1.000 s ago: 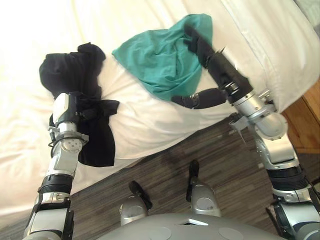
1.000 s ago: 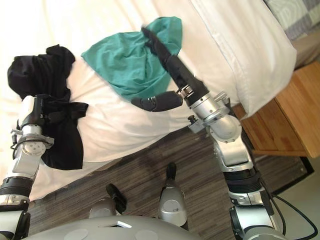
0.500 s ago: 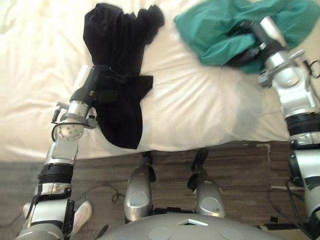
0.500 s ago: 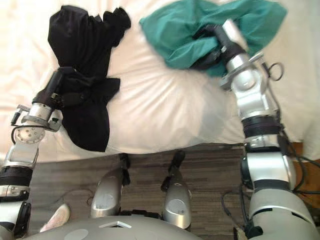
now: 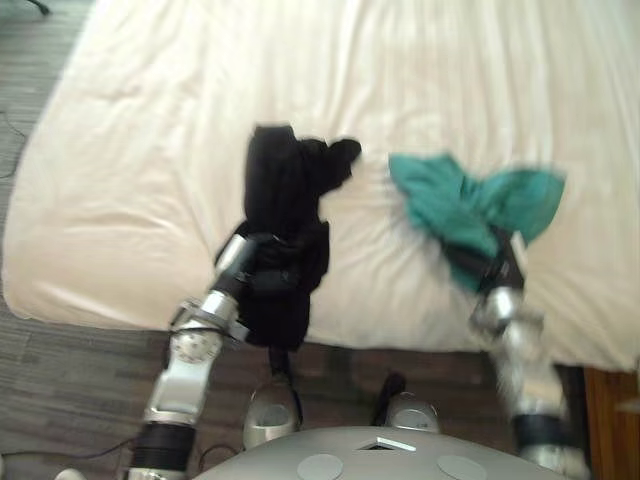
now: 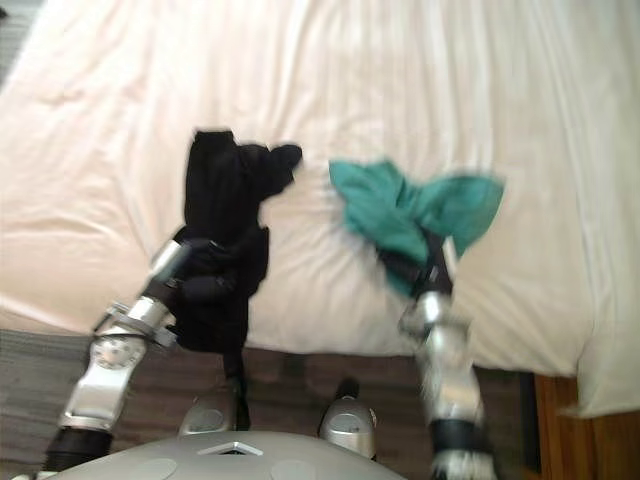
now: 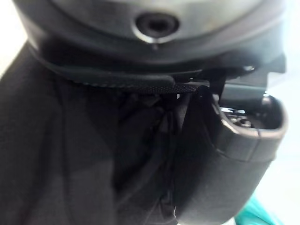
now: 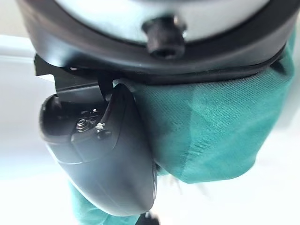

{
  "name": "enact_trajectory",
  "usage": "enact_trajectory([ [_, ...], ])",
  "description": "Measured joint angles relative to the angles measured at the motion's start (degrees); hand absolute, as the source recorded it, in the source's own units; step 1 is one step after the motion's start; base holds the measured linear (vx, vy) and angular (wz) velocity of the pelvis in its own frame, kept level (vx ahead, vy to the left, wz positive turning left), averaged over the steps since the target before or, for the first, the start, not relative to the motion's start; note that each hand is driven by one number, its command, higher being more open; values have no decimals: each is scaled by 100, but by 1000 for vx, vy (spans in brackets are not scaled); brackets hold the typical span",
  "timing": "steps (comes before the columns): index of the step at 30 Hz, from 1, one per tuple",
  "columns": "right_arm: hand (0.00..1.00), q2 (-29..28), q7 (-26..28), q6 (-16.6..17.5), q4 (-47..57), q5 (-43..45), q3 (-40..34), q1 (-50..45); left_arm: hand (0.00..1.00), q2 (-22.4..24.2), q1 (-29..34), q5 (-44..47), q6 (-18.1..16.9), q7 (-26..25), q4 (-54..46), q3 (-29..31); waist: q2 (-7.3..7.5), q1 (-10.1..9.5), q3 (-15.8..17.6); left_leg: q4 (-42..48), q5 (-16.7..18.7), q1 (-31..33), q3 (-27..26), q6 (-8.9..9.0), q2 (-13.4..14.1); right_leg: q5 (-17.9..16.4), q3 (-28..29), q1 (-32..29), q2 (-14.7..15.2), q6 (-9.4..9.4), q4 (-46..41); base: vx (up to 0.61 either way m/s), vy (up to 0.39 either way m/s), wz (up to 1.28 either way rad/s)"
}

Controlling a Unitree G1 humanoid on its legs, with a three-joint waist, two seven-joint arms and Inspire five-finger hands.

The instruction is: Tidy up the quilt and then pick up the clothes from the bed and put them into the laundry hamper

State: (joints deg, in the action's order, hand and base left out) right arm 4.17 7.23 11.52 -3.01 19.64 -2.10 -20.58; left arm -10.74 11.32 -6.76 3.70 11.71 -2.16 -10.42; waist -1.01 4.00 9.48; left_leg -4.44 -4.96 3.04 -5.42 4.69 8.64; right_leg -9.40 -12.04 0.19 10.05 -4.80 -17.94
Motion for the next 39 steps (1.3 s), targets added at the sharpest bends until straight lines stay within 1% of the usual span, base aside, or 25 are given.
enact_trajectory([
  [1,0,-318,353,61,172,200,440,-515,0,119,98,256,31,-65,182,-326,228,113,-235,-25,-46,44,347,65,-151,-321,395,75,-129,215,157,114,-164,156],
  [2,0,-457,801,84,171,429,880,-648,0,353,238,663,38,-264,445,-555,412,38,-478,-26,-60,86,476,86,-291,-348,414,376,-97,166,509,108,-168,118],
  [3,0,-511,1039,105,174,563,1110,-615,0,441,288,903,38,-382,533,-652,474,-24,-532,-26,-80,86,504,109,-306,-329,305,481,-84,83,639,61,-140,60],
  [5,0,-641,1603,140,304,1012,1588,-356,0,764,586,1848,-5,-923,659,-840,316,-254,-623,-27,-164,95,578,85,-331,-225,-152,726,-76,-122,831,-23,-97,53],
  [7,0,-636,1778,137,403,1231,1736,-294,0,830,852,2363,-166,-1205,662,-913,193,-308,-717,-29,-253,139,552,-15,-406,-162,-519,878,-43,-229,829,-29,-8,86],
  [9,0,-651,1831,129,476,1234,1912,-365,0,880,1129,2780,-431,-1374,683,-996,116,-345,-864,63,-70,311,-240,-455,-339,-24,-1181,1050,5,-432,824,2,18,149],
  [11,0,-643,1839,127,485,1231,1978,-662,0,954,1222,3150,-689,-1347,838,-1050,96,-334,-891,322,48,426,-1235,-652,-190,125,-1971,1326,44,-346,666,99,-30,201],
  [13,0,-585,1834,128,450,1201,1963,-838,0,1065,1344,3290,-790,-1339,966,-1064,81,-374,-893,316,-50,452,-1359,-781,-227,139,-2243,1284,199,-321,86,180,30,168],
  [14,0,-435,1828,168,229,988,1954,-862,0,1111,1452,3499,-877,-1331,1186,-1044,-115,-372,-890,231,-293,450,-1126,-964,-208,-46,-2272,1040,328,-69,-720,167,45,150],
  [16,0,-354,1848,213,-260,740,1979,-656,0,1082,1393,3572,-871,-1334,1521,-856,-88,-369,-874,29,-354,457,-984,-1029,-251,-504,-2097,983,98,-90,389,77,-7,98],
  [17,0,-373,1845,226,-551,514,1967,-467,0,1000,1254,3602,-862,-1324,1754,-672,135,-372,-754,33,-330,488,-1040,-992,-396,-134,-2092,958,21,-98,1486,71,-44,137],
  [18,0,-372,1787,243,-762,355,1777,-463,0,796,973,3640,-732,-1211,2193,-611,300,-236,-697,272,-196,595,-1366,-825,-505,184,-2413,1139,187,-462,1562,126,-23,130],
  [20,0,-165,1660,261,-995,242,1527,-520,0,798,734,3637,-546,-1071,2546,-614,206,-213,-620,326,-173,544,-1660,-784,-509,177,-2736,1247,343,-457,1222,193,91,129],
  [23,0,89,1578,258,-1638,106,1136,-631,0,796,648,3638,-436,-799,2917,-624,171,-198,-631,91,-271,310,-1003,-768,-1005,183,-3107,1385,840,-445,251,221,99,120],
  [24,0,44,1572,258,-1740,101,1090,-672,0,771,641,3641,-439,-694,2966,-624,195,-190,-617,74,-249,273,-708,-813,-1173,236,-3123,1292,1063,-129,-330,257,78,128],
  [25,0,60,1572,261,-1748,91,1068,-689,0,799,629,3647,-439,-653,2982,-615,166,-207,-622,66,-208,267,-590,-863,-1228,295,-3007,1216,1119,173,-552,263,73,104],
  [26,0,120,1580,268,-1850,80,1045,-540,0,841,607,3732,-492,-594,2981,-553,15,-210,-589,83,-166,294,-381,-949,-1281,78,-2366,919,1031,245,-986,199,54,79],
  [27,0,63,1564,271,-1920,84,1043,-455,0,807,605,3819,-498,-569,2991,-508,-19,-165,-548,124,-170,332,-222,-1016,-1295,-119,-2086,808,840,162,-1130,225,64,125],
  [29,0,-136,1498,295,-2059,98,1128,-386,0,569,469,3908,-614,-433,3202,-316,-16,-53,-509,133,-221,286,451,-1077,-1305,-587,-1268,538,-89,163,-857,214,48,144],
  [32,0,-163,1395,393,-2097,83,1216,-389,0,385,493,4094,-792,-407,3210,30,132,-75,-551,121,-212,112,1063,-1057,-1486,-706,-248,235,-634,227,-72,150,9,118],
  [34,0,-160,1145,495,-2098,-144,1220,-355,0,365,493,4243,-878,-407,3200,131,144,-103,-553,85,-147,28,1279,-965,-1637,-672,236,78,-586,242,168,78,16,83],
  [36,0,-170,877,556,-2054,-487,1291,-336,0,365,571,4263,-886,-413,3200,222,249,-260,-592,-60,-39,-156,1119,-1015,-1740,-440,272,59,-301,172,404,55,37,27],
  [37,0,-163,735,553,-1983,-615,1381,-336,0,387,666,4256,-887,-421,3196,253,302,-315,-652,-61,94,-194,745,-1000,-1698,-316,232,109,-234,74,422,0,0,0],
  [38,0,-166,202,558,-1590,-791,1507,-323,0,755,947,4206,-1078,-288,2719,185,203,-385,-627,-69,-63,-160,115,-837,-1419,-66,58,485,-436,144,1125,0,0,0],
  [39,0,-166,202,558,-1590,-791,1507,-323,0,755,947,4206,-1078,-288,2719,185,203,-385,-627,-69,-63,-160,114,-837,-1419,-66,58,485,-436,144,1125,0,0,0],
])
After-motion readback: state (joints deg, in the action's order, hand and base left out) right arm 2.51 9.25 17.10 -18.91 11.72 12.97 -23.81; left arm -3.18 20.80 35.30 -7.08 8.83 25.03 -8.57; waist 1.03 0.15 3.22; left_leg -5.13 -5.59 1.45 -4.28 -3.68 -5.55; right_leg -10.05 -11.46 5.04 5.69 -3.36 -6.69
